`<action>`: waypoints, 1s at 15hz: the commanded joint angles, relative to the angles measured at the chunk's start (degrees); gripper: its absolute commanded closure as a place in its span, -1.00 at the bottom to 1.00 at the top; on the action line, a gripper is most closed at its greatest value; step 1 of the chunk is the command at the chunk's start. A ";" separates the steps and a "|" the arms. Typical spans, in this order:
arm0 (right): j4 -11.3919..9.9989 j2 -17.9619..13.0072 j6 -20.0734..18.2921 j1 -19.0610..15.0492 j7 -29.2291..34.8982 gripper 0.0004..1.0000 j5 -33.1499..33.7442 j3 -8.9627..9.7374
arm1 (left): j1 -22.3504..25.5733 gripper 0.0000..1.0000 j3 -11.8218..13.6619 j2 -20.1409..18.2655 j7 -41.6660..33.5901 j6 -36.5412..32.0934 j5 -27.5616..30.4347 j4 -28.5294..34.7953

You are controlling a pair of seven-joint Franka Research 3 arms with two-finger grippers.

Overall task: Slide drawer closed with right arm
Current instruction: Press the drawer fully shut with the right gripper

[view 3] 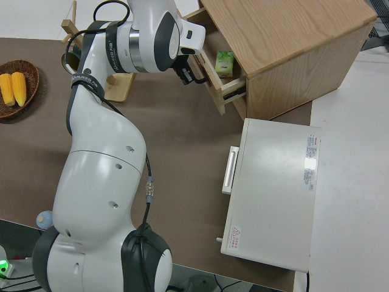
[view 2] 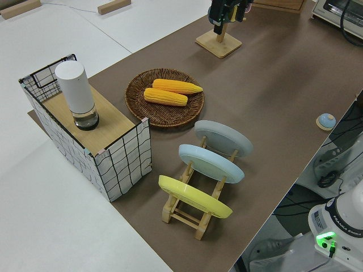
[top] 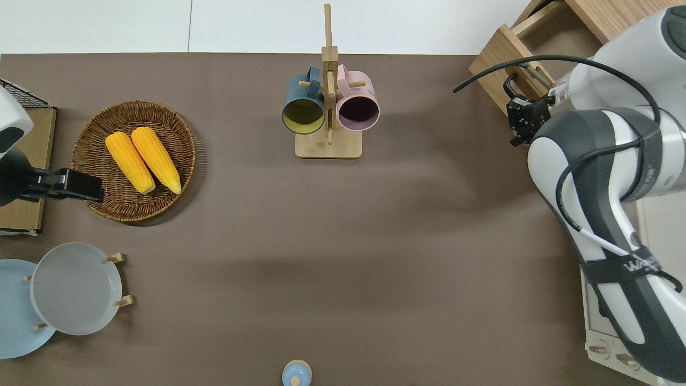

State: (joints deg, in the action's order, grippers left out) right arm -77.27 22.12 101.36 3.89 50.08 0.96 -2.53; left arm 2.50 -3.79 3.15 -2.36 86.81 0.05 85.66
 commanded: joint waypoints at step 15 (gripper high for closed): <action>4.76 3.46 0.76 -9.77 -12.29 1.00 0.98 1.38 | -0.39 -0.99 0.01 -0.16 0.60 -1.03 -1.02 -0.49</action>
State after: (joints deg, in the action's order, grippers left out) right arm -74.84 24.03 101.43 -3.12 41.18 1.14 -1.73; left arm 2.50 -3.79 3.15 -2.36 86.81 0.05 85.66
